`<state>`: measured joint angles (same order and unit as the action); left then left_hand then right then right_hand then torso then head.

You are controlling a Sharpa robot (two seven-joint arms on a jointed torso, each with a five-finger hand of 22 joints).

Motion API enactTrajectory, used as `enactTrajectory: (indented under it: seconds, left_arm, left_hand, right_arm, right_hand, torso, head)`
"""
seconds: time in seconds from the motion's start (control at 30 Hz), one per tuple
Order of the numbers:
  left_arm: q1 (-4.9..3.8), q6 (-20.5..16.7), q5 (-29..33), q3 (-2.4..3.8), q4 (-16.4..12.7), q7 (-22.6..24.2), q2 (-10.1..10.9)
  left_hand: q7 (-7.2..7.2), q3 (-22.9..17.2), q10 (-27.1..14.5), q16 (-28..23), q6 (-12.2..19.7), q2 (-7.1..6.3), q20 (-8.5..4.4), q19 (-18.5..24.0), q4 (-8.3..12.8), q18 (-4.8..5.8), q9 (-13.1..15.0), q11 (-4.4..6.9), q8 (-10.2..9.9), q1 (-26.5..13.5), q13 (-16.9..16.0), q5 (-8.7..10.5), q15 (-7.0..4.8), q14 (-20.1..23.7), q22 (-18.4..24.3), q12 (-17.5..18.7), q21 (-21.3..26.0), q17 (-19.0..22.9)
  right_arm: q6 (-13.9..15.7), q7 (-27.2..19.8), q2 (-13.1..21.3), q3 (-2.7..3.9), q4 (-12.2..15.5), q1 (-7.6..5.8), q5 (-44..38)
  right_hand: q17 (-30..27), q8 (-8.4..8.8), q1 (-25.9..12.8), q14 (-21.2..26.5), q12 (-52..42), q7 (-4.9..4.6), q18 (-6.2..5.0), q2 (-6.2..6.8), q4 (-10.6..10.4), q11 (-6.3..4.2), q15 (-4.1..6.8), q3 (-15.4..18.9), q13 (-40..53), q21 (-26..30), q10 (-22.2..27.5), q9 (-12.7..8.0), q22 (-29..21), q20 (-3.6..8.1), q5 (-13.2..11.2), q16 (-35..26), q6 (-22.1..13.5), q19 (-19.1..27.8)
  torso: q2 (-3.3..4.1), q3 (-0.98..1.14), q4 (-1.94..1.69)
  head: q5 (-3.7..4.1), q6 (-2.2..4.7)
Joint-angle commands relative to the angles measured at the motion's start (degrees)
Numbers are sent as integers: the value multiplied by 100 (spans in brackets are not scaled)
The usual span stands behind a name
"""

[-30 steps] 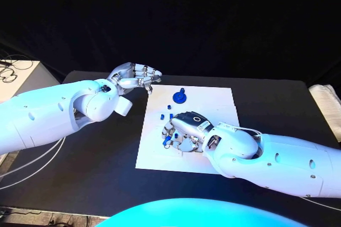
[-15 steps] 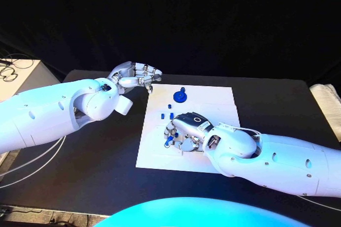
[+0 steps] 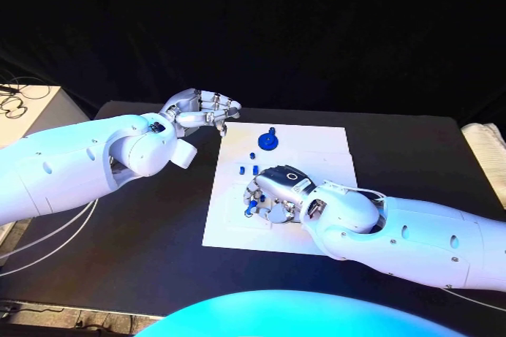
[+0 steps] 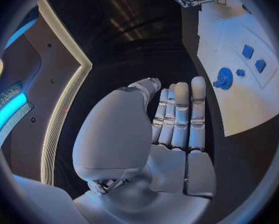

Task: Assemble the parts on the task board

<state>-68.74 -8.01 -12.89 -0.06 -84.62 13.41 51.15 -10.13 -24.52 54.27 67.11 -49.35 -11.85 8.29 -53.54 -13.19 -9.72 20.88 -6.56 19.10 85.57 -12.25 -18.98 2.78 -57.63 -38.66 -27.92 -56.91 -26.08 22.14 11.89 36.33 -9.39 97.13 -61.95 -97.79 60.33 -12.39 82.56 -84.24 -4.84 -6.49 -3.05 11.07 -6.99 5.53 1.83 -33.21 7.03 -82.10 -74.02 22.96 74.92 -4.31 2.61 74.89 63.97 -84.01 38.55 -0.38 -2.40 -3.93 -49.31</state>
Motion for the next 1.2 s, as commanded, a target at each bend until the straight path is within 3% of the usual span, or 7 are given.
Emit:
enactTrajectory:
  seconds: [0.03, 0.9, 0.93, 0.97, 1.0, 1.07, 1.2]
  left_arm:
    - [-3, 51, 33, 4, -14, 27, -2]
    - [-4, 48, 31, 4, -26, 15, 15]
    - [-4, 47, 31, 4, -26, 15, 16]
    - [-4, 46, 31, 4, -26, 14, 17]
    - [-4, 45, 31, 4, -26, 14, 17]
    - [-4, 44, 31, 4, -26, 13, 18]
    - [-4, 43, 31, 4, -26, 10, 17]
  left_hand:
    - [-26, -21, 39, -22, -5, 18, 7, 30, -1, -83, -5, -10, 35, 17, 7, 20, -3, -6, -6, 5, -26, -9]
    - [-25, -23, 40, -24, -4, 21, 6, 37, 5, -83, -9, -9, 41, 20, 11, 21, -4, -7, -17, 4, -39, -13]
    - [-25, -23, 40, -24, -4, 21, 6, 37, 5, -83, -9, -9, 41, 20, 11, 21, -4, -7, -17, 4, -39, -13]
    - [-25, -23, 40, -24, -4, 21, 6, 37, 5, -83, -9, -9, 41, 20, 11, 21, -4, -7, -17, 4, -39, -13]
    - [-25, -23, 40, -24, -4, 21, 6, 37, 5, -83, -9, -9, 41, 20, 11, 21, -4, -7, -17, 4, -39, -13]
    - [-25, -23, 40, -24, -4, 21, 6, 37, 5, -83, -9, -9, 41, 20, 11, 21, -4, -7, -17, 4, -39, -13]
    - [-25, -23, 40, -24, -4, 21, 6, 37, 5, -83, -9, -9, 41, 20, 11, 21, -4, -7, -17, 4, -39, -13]
  right_arm:
    - [-218, 59, -10, -19, -33, 26, -137]
    - [-199, 104, -54, -55, -63, 67, -243]
    - [-178, 84, -56, -55, -70, 67, -224]
    - [-159, 57, -60, -55, -78, 67, -206]
    - [-140, 28, -66, -56, -87, 67, -187]
    - [-110, -28, -81, -57, -104, 67, -147]
    - [-90, -104, -110, -63, -125, 67, -93]
  right_hand:
    - [-5, -8, -17, -17, 0, -21, 102, -52, 461, -317, 24, -436, -2, 9, -351, 8, 956, 46, 40, 16, 9, -222]
    - [-64, 2, -98, -2, 42, -38, 82, -41, 518, -304, 12, -468, 8, 86, -320, 23, 907, 36, 44, -15, -26, -184]
    - [-107, 37, -159, 13, 85, -63, 67, -13, 538, -281, -8, -467, 4, 152, -254, 16, 864, 24, 44, -42, -93, -152]
    - [-191, 178, -446, 42, 146, -131, 45, 190, 444, -202, -91, -351, -51, 270, 14, -38, 788, -24, 65, -94, -328, -94]
    - [-213, 204, -511, 50, 143, -143, 37, 248, 429, -171, -103, -326, -69, 306, 90, -47, 766, -41, 74, -107, -366, -77]
    - [-292, 354, -816, 82, 126, -164, -32, 512, 349, -88, -188, -124, -182, 610, 548, -105, 572, -126, 83, -151, -599, 70]
    - [-553, 499, -861, 209, 69, -127, -109, 502, 369, -69, -199, 393, -258, 953, 869, -161, 362, -167, 124, -307, -806, 221]
  torso:
    - [0, 0, 5]
    - [-4, -4, 5]
    - [-6, -5, 4]
    - [-6, -5, 6]
    - [-6, -5, 6]
    - [-2, -4, 3]
    - [-3, -3, 1]
  head:
    - [-5, -10]
    - [-33, -23]
    - [-34, -26]
    - [-36, -28]
    - [-36, -28]
    - [-37, -27]
    - [-38, -27]
